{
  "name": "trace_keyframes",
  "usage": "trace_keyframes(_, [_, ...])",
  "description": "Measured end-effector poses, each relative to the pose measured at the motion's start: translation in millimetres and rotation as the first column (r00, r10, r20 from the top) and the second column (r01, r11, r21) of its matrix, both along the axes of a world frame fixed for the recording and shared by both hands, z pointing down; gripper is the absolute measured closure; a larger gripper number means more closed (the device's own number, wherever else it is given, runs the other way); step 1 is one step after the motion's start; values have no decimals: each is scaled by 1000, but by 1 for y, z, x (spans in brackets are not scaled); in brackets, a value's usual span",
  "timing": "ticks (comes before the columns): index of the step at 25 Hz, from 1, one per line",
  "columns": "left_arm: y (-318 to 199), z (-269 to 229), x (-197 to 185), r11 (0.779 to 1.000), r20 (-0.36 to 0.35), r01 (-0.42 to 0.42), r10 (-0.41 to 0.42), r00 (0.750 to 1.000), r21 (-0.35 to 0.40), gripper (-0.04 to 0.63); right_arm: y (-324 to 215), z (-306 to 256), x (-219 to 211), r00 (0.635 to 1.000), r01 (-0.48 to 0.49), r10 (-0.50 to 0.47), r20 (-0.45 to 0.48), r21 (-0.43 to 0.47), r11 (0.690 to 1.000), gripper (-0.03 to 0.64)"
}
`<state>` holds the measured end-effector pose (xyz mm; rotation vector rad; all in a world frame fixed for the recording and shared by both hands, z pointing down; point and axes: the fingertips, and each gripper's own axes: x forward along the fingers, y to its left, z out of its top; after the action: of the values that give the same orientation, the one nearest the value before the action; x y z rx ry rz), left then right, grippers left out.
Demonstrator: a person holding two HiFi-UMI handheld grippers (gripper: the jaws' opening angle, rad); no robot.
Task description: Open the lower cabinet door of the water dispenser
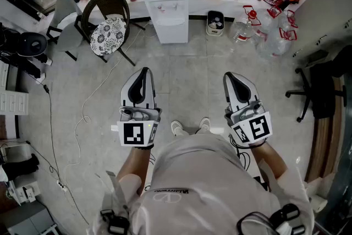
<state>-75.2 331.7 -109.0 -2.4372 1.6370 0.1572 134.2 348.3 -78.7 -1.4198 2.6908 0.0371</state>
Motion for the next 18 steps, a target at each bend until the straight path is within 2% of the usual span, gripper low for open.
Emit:
trace_keyframes(8, [1,-2,-10,1000,-6,-18,18,1000,-1,592,2,-4,-18,1000,23,-23,17,-5,1000,600])
trace_keyframes(18, [9,9,-46,998,-15,-55,55,998,-12,592,10,-1,-62,1000,1,-1,1,15,1000,600])
